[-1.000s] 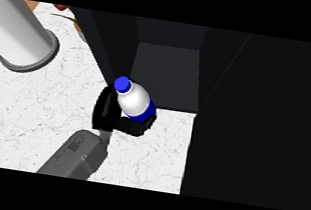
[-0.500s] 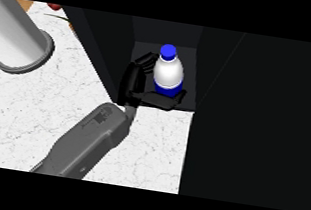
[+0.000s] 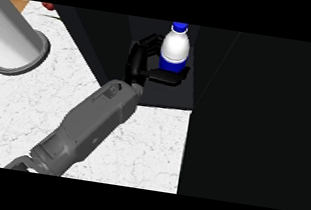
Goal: Pick up the bottled water, place it into the cabinet and close the cabinet
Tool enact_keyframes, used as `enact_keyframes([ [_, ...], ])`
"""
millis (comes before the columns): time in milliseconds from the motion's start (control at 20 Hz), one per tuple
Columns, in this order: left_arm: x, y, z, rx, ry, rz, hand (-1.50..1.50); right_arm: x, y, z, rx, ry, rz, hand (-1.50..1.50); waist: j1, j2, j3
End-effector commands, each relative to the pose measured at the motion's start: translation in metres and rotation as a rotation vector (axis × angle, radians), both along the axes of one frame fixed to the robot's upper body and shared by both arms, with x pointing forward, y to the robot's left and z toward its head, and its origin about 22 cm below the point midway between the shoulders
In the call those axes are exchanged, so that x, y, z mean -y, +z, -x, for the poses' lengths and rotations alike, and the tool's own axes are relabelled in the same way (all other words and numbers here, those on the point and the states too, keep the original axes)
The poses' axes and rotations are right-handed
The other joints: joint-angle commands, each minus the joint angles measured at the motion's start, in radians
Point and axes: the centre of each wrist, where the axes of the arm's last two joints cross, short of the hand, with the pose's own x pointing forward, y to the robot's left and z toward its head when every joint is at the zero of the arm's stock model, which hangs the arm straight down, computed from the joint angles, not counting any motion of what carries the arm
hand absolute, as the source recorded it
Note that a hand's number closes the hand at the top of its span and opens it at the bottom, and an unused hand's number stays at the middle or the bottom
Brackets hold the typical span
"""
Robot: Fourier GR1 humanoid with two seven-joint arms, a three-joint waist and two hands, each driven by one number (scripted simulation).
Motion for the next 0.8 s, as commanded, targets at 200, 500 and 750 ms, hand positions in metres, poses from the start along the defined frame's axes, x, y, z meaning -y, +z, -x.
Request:
enact_keyframes([
  [200, -0.014, -0.004, -0.021, -0.066, 0.123, -0.192, 1.5, 0.008, 0.015, 0.007, 0.029, 0.035, -0.054, -1.5, -0.017, 0.006, 0.0],
  [500, -0.038, -0.008, -0.027, -0.038, 0.231, -0.133, 1.5, 0.006, 0.012, -0.001, 0.051, 0.041, -0.044, -1.5, -0.033, 0.024, -0.002],
  [750, -0.041, 0.001, -0.035, -0.019, 0.238, -0.245, -1.5, 0.005, 0.006, -0.001, 0.055, 0.045, -0.062, -1.5, -0.038, 0.019, -0.001],
])
